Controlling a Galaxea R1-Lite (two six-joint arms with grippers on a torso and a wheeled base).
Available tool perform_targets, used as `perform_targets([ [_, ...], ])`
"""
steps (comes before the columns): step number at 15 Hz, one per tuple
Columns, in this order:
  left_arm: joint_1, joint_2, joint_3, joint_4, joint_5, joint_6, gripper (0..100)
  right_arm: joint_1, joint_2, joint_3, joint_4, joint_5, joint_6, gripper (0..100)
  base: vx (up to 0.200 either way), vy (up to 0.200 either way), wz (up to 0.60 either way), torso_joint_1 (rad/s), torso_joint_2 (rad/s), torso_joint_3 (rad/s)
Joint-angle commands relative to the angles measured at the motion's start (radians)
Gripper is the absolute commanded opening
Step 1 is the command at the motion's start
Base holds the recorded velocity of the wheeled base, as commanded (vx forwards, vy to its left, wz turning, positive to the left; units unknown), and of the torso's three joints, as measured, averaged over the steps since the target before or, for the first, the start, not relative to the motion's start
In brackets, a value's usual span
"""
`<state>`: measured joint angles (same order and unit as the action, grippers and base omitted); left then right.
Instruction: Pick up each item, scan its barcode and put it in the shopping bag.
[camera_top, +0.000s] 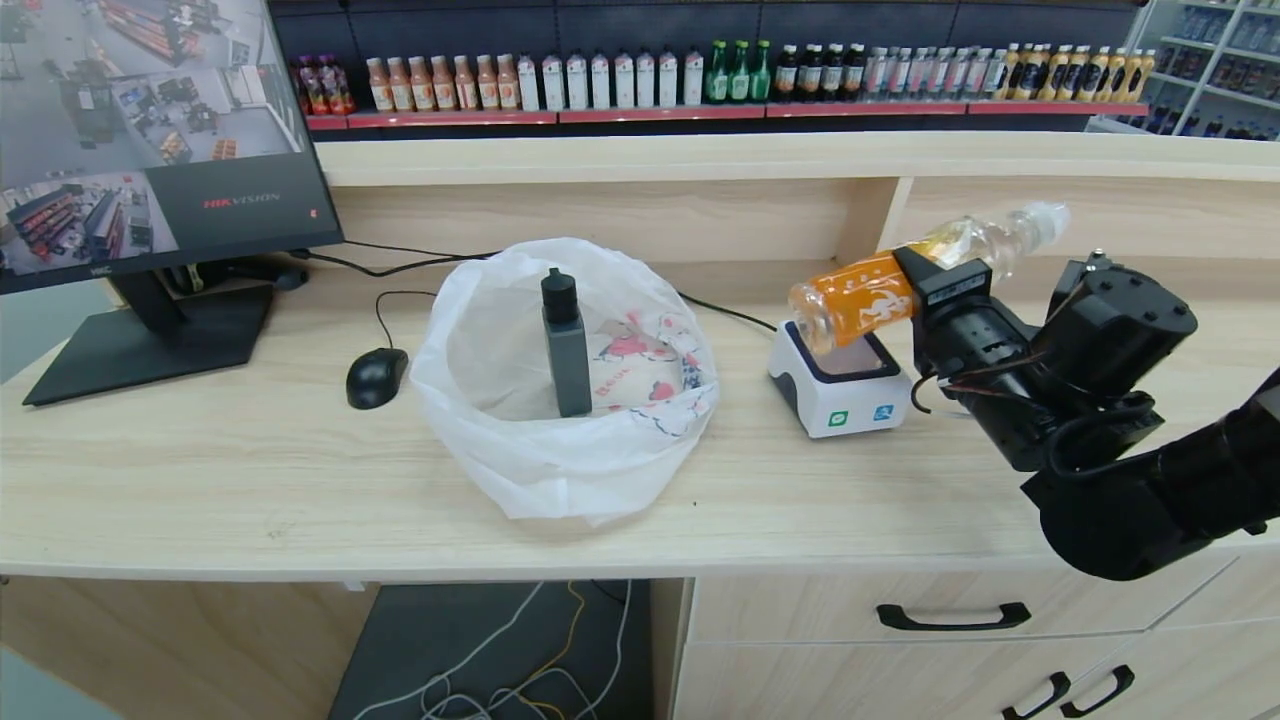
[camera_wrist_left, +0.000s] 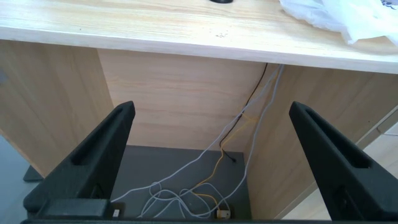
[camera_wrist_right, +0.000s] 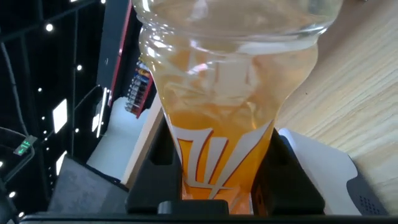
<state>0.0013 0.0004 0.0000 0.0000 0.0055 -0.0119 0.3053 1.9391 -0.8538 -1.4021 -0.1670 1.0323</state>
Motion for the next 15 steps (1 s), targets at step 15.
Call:
perform_targets([
  [15, 0.0, 0.0, 0.0, 0.0, 0.001, 0.0, 100, -0.009, -0.035, 0.093, -0.001, -0.014, 0.23, 0, 0.0, 0.0, 0.0, 0.0, 0.0, 0.0],
])
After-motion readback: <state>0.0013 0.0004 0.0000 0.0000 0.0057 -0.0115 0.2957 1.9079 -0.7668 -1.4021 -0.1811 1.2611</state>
